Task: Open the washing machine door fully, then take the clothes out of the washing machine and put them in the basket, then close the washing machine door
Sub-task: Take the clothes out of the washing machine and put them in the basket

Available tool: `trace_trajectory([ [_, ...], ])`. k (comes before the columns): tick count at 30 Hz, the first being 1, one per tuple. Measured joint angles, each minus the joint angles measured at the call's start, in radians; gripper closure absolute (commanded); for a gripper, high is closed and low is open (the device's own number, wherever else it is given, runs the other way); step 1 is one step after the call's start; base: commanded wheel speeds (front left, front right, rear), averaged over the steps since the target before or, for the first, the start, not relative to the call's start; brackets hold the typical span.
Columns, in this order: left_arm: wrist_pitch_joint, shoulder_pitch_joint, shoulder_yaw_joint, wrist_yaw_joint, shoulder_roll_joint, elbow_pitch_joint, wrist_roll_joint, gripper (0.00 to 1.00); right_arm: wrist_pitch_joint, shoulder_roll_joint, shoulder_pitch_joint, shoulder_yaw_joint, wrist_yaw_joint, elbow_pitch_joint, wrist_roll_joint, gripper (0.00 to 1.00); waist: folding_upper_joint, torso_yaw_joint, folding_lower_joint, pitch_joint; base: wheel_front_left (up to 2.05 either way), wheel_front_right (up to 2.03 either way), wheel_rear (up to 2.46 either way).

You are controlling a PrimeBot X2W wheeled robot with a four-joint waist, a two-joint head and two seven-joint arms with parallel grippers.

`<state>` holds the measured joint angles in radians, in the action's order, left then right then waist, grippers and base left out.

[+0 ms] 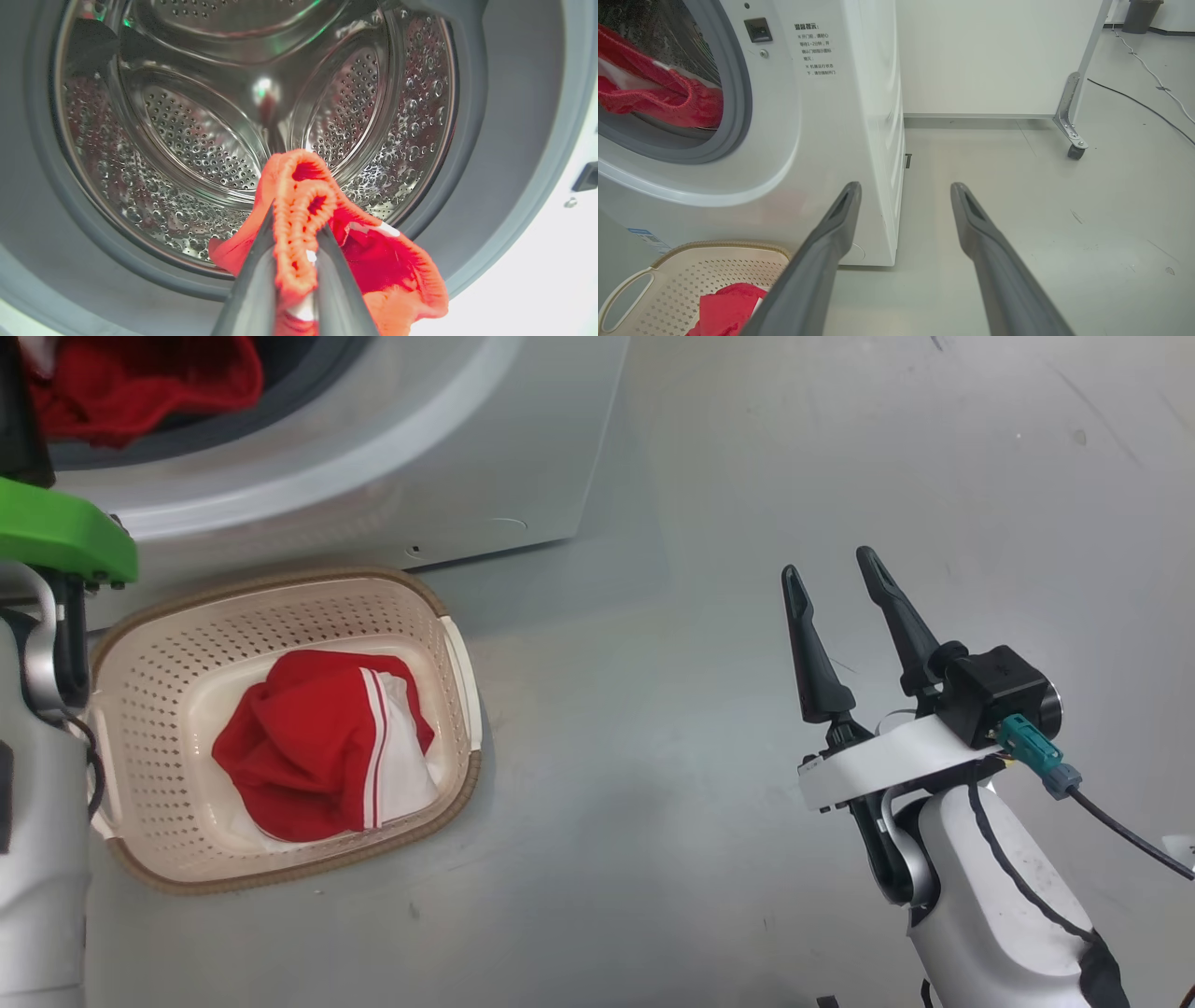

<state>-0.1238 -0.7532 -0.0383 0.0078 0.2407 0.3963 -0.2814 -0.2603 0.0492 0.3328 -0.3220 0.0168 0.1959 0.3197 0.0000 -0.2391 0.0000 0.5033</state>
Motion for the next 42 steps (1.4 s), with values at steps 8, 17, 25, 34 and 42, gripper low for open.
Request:
trace_trajectory([
  [8, -0.078, 0.085, -0.010, 0.006, -0.010, -0.075, 0.000, 1.00, 0.000, 0.000, -0.045, 0.025, -0.016, 0.027, -0.015, 0.00, 0.0000, 0.045, 0.0000, -0.089, 0.00, 0.00, 0.00],
  [17, -0.106, 0.161, -0.019, 0.010, -0.013, -0.160, 0.018, 1.00, 0.000, 0.000, -0.114, 0.035, -0.026, 0.060, -0.022, 0.00, 0.0000, 0.074, 0.0000, -0.200, 0.00, 0.00, 0.00],
  [25, -0.108, 0.233, -0.030, 0.019, -0.020, -0.241, 0.027, 1.00, 0.000, 0.000, -0.174, 0.046, -0.036, 0.079, -0.024, 0.00, 0.0000, 0.086, -0.0001, -0.295, 0.00, 0.00, 0.00],
  [34, -0.105, 0.343, -0.035, 0.031, -0.029, -0.312, 0.028, 1.00, 0.000, -0.001, -0.231, 0.052, -0.042, 0.087, -0.031, 0.00, 0.0000, 0.090, -0.0001, -0.386, 0.00, 0.00, 0.00],
  [42, -0.058, 0.457, -0.038, 0.050, -0.055, -0.359, 0.018, 1.00, 0.000, -0.001, -0.243, 0.059, -0.047, 0.073, -0.039, 0.00, 0.0000, 0.092, -0.0001, -0.407, 0.00, 0.00, 0.00],
])
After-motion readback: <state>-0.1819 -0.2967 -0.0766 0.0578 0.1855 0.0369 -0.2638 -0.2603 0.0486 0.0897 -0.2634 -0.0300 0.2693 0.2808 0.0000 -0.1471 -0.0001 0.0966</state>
